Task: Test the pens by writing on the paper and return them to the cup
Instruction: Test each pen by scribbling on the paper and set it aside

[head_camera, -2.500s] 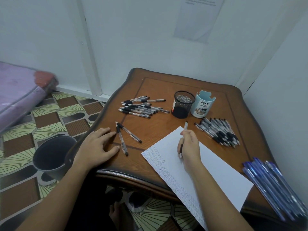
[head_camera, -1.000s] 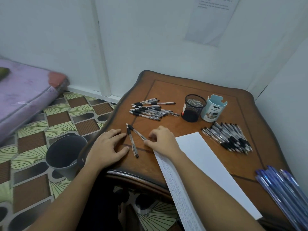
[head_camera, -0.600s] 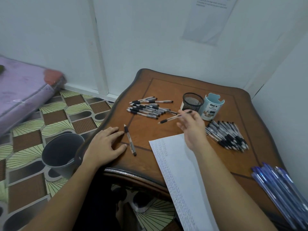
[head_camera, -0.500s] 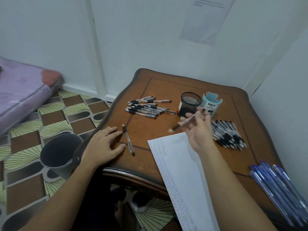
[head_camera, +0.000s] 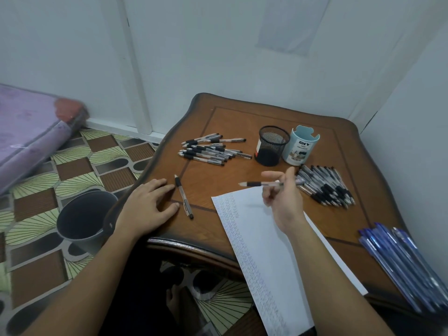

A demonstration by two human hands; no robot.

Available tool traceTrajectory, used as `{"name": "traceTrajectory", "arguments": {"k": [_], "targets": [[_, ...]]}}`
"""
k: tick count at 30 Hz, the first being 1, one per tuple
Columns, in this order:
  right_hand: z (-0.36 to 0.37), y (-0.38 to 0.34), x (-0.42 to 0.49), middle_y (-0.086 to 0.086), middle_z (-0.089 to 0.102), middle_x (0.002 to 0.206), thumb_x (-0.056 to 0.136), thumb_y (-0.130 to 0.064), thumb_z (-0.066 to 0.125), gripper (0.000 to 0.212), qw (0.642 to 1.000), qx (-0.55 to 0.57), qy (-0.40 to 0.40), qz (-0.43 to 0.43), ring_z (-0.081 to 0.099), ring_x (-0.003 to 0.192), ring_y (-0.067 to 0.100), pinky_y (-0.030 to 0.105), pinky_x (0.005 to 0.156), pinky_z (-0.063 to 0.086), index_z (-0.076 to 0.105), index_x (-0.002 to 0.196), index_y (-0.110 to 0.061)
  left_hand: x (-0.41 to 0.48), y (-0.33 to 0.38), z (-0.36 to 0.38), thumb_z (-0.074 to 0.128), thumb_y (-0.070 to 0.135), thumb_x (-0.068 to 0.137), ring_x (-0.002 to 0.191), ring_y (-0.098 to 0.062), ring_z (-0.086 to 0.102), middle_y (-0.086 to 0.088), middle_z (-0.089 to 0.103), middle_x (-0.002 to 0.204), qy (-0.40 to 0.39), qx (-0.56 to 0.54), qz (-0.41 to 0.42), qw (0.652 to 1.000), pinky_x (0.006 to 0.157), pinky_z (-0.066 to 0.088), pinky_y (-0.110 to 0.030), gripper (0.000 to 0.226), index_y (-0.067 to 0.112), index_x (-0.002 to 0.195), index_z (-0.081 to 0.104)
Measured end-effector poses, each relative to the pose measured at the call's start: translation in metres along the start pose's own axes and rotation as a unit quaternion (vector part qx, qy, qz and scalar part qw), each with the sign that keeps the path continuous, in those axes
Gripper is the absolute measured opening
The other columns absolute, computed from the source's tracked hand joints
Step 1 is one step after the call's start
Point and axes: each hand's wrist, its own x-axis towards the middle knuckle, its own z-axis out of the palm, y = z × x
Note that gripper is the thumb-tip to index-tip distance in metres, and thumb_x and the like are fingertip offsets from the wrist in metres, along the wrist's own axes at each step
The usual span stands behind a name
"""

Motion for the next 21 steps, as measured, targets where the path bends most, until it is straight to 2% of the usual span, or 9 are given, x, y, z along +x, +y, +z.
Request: {"name": "traceTrajectory", "arguments": {"k": [1, 4, 5, 7, 9, 12, 15, 21], "targets": [[-0.001, 0.002, -0.002, 0.005, 0.06, 0.061, 0.106, -0.047, 0.025, 0.056, 1.0, -0.027, -0.008, 0.0, 0.054, 0.059, 0.015, 0.028, 0.057, 0.039, 0.069, 0.103, -0.013, 0.0, 0.0, 0.0, 0.034, 0.075, 0.074, 0.136, -0.019, 0.039, 0.002, 0.05, 0.144, 0.001, 0.0, 0.0, 1.0, 0.115, 0.026, -0.041, 0.08, 0.027, 0.134, 0.058], [-0.003, 0.014, -0.005, 0.005, 0.076, 0.088, 0.102, -0.041, 0.044, 0.039, 0.997, -0.074, -0.034, 0.003, 0.068, 0.079, 0.016, 0.023, 0.058, 0.047, 0.069, 0.109, -0.013, 0.0, 0.0, 0.0, 0.034, 0.075, 0.074, 0.136, -0.019, 0.04, 0.002, 0.05, 0.144, 0.004, 0.0, -0.002, 1.0, 0.115, 0.026, -0.041, 0.08, 0.027, 0.133, 0.059], [-0.004, 0.018, -0.006, 0.004, 0.075, 0.088, 0.099, -0.037, 0.052, 0.031, 0.996, -0.088, -0.033, -0.004, 0.067, 0.078, 0.016, 0.024, 0.058, 0.047, 0.07, 0.106, -0.012, 0.0, 0.0, 0.0, 0.034, 0.075, 0.074, 0.136, -0.019, 0.04, 0.003, 0.049, 0.144, 0.004, -0.001, -0.003, 1.0, 0.115, 0.026, -0.041, 0.08, 0.028, 0.133, 0.059], [-0.005, 0.025, -0.008, 0.003, 0.068, 0.073, 0.095, -0.025, 0.063, 0.016, 0.993, -0.113, -0.026, -0.023, 0.057, 0.065, 0.015, 0.023, 0.054, 0.042, 0.067, 0.094, -0.01, 0.0, 0.001, 0.0, 0.034, 0.075, 0.073, 0.136, -0.019, 0.04, 0.002, 0.049, 0.144, 0.003, -0.002, -0.004, 1.0, 0.115, 0.027, -0.041, 0.081, 0.027, 0.133, 0.059], [-0.003, 0.03, -0.01, 0.003, 0.064, 0.068, 0.097, -0.02, 0.061, 0.013, 0.993, -0.118, -0.019, -0.023, 0.055, 0.061, 0.011, 0.02, 0.051, 0.04, 0.064, 0.091, -0.009, 0.0, 0.002, -0.001, 0.034, 0.075, 0.073, 0.135, -0.02, 0.04, 0.002, 0.05, 0.144, 0.006, -0.004, -0.003, 1.0, 0.115, 0.027, -0.042, 0.081, 0.027, 0.133, 0.059], [-0.001, 0.035, -0.009, 0.005, 0.073, 0.082, 0.099, -0.017, 0.056, 0.014, 0.988, -0.149, -0.042, -0.024, 0.066, 0.074, 0.011, 0.019, 0.055, 0.045, 0.069, 0.096, -0.01, -0.001, 0.002, -0.001, 0.034, 0.075, 0.073, 0.136, -0.02, 0.039, 0.002, 0.049, 0.145, 0.005, -0.005, -0.003, 1.0, 0.115, 0.027, -0.043, 0.081, 0.027, 0.134, 0.059], [-0.002, 0.036, -0.006, 0.006, 0.072, 0.083, 0.095, -0.009, 0.061, 0.013, 0.983, -0.169, -0.074, -0.022, 0.068, 0.082, 0.017, 0.024, 0.063, 0.048, 0.07, 0.085, -0.011, -0.001, 0.002, -0.001, 0.034, 0.074, 0.073, 0.136, -0.02, 0.04, 0.002, 0.049, 0.144, 0.007, 0.0, -0.003, 1.0, 0.114, 0.027, -0.042, 0.081, 0.027, 0.133, 0.059], [0.004, 0.032, -0.007, 0.007, 0.07, 0.078, 0.096, -0.006, 0.056, 0.016, 0.975, -0.193, -0.091, -0.058, 0.068, 0.07, 0.008, 0.017, 0.058, 0.046, 0.063, 0.082, -0.01, 0.0, 0.002, 0.0, 0.033, 0.075, 0.074, 0.136, -0.019, 0.04, 0.002, 0.05, 0.144, 0.007, 0.006, -0.001, 1.0, 0.114, 0.026, -0.04, 0.081, 0.027, 0.133, 0.059]]}}
